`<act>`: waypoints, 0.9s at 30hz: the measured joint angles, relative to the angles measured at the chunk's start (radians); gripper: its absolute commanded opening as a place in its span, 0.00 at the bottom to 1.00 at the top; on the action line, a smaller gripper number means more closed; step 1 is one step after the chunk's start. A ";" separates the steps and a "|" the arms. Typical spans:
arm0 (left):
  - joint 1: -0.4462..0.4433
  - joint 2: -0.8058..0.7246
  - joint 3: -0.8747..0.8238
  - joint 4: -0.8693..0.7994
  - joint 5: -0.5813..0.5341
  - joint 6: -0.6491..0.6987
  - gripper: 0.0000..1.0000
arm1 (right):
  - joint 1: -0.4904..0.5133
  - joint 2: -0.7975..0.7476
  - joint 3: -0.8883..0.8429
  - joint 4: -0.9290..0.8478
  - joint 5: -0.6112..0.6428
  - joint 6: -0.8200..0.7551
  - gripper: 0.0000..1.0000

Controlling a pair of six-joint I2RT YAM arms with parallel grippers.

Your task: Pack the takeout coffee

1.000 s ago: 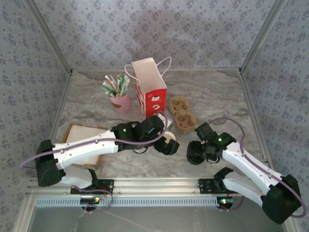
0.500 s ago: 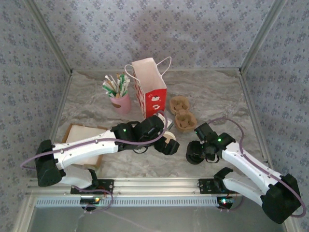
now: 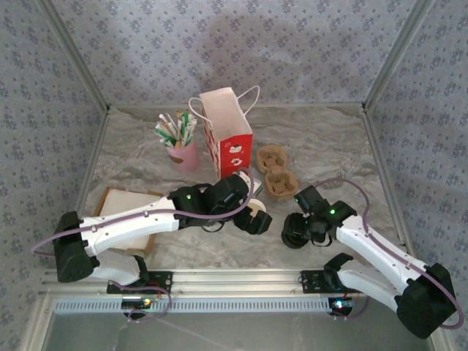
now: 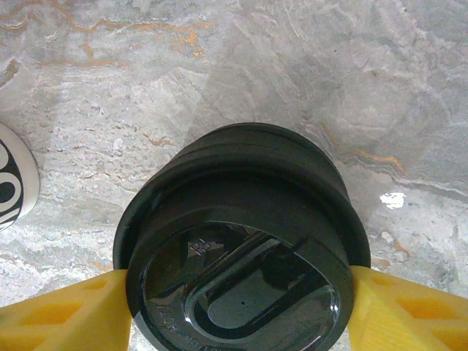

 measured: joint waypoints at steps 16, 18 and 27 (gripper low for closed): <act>0.000 -0.001 -0.015 0.012 0.000 0.000 0.99 | 0.000 -0.010 0.046 -0.068 0.004 0.000 0.72; 0.000 -0.002 -0.015 0.015 0.000 0.000 0.99 | 0.000 -0.010 0.047 -0.071 0.004 0.000 0.72; 0.000 -0.002 -0.017 0.016 0.000 0.000 0.99 | 0.000 -0.009 0.047 -0.076 0.003 0.000 0.77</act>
